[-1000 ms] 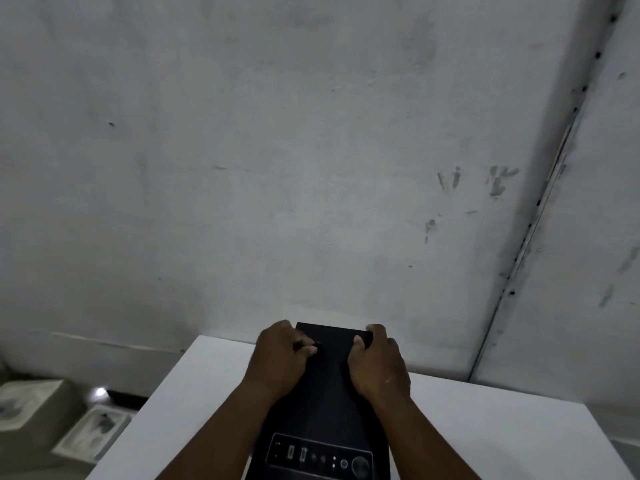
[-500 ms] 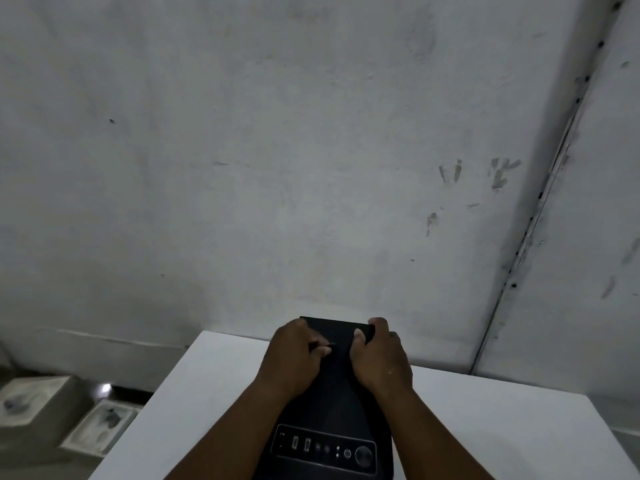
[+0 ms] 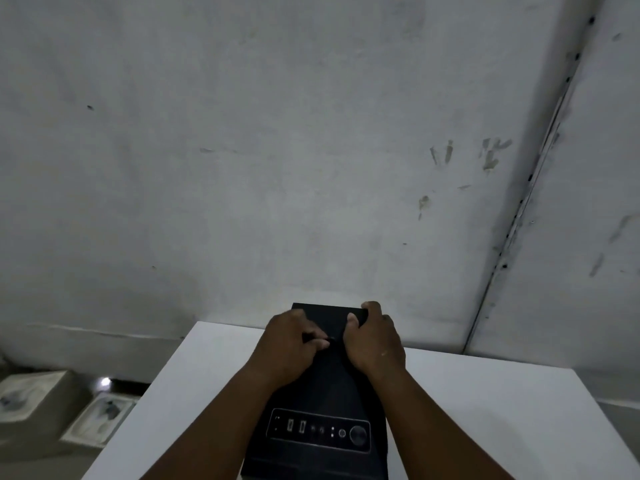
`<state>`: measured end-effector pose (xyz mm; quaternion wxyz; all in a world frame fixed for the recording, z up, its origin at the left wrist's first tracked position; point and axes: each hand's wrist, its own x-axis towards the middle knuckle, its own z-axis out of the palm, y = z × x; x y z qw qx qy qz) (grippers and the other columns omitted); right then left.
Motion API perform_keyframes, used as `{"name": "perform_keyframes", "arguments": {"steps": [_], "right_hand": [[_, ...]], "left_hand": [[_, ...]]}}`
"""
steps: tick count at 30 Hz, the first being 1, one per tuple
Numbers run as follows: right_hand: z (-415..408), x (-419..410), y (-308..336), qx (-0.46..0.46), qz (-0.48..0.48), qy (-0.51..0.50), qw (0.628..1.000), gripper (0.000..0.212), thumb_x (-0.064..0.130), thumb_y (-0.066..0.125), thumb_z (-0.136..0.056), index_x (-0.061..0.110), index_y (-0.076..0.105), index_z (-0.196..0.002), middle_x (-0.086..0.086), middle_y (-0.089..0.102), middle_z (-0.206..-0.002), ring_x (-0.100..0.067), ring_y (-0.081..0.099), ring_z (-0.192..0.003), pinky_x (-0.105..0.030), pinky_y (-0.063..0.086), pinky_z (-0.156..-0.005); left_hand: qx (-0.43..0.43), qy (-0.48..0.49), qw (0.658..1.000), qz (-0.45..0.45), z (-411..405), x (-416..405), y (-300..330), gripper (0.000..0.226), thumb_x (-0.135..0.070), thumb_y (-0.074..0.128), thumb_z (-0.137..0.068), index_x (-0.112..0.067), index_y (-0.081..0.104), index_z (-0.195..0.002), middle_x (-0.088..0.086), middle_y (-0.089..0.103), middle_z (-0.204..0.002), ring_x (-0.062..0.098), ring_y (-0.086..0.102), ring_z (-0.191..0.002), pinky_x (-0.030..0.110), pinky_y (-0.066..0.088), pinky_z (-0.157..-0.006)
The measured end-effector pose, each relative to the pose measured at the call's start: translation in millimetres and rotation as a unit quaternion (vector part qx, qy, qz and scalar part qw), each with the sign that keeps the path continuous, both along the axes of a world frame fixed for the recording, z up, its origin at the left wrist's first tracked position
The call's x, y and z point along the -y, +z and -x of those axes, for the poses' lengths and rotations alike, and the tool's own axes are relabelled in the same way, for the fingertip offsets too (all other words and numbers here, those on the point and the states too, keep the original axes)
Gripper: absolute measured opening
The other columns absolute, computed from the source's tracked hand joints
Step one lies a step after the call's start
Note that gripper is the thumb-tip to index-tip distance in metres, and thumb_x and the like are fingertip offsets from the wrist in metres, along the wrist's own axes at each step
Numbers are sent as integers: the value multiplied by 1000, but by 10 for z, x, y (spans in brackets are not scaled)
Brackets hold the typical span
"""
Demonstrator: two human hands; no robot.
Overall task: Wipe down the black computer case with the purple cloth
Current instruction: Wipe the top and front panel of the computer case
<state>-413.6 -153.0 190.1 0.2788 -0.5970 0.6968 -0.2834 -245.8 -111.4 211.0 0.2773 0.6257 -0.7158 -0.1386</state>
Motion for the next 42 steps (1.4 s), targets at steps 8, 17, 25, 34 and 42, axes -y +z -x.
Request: {"name": "perform_keyframes", "arguments": {"steps": [8, 17, 25, 34, 42], "right_hand": [[0, -4, 2, 4, -2, 1, 1000, 45, 49, 44, -104, 28, 40, -143, -9, 52, -138, -34, 55, -124, -46, 48, -100], [-6, -3, -1, -2, 1, -3, 1000, 43, 49, 44, -103, 28, 41, -142, -9, 53, -137, -34, 55, -123, -44, 47, -98], [6, -7, 5, 3, -2, -2, 1000, 44, 49, 44, -104, 29, 40, -143, -8, 52, -138, -33, 55, -124, -44, 46, -98], [-3, -12, 5, 4, -3, -2, 1000, 44, 50, 44, -103, 29, 41, -142, -8, 53, -136, -33, 56, -122, -44, 47, -98], [1, -6, 2, -4, 0, -2, 1000, 45, 49, 44, -103, 28, 41, -143, -8, 54, -135, -33, 56, -122, -45, 49, -99]], "left_hand": [[-14, 90, 996, 3, -152, 152, 39, 13, -36, 75, -93, -32, 82, -102, -9, 62, -91, 1, 53, -81, 6, 32, -69], [0, -21, 999, -39, -117, -105, 32, 10, -37, 79, -88, -39, 82, -98, -17, 65, -90, -1, 60, -87, 9, 42, -77], [-14, 48, 999, 8, -112, -132, 29, 10, -36, 77, -90, -34, 82, -99, -20, 60, -84, -4, 56, -81, 4, 35, -72], [-10, 12, 1000, -20, -64, -285, 93, 12, -39, 76, -90, -36, 82, -101, -24, 59, -84, -5, 58, -83, 6, 38, -74], [4, -58, 995, -77, -92, -423, 120, 11, -40, 76, -90, -44, 80, -100, -21, 62, -91, -9, 56, -94, 4, 39, -75]]}}
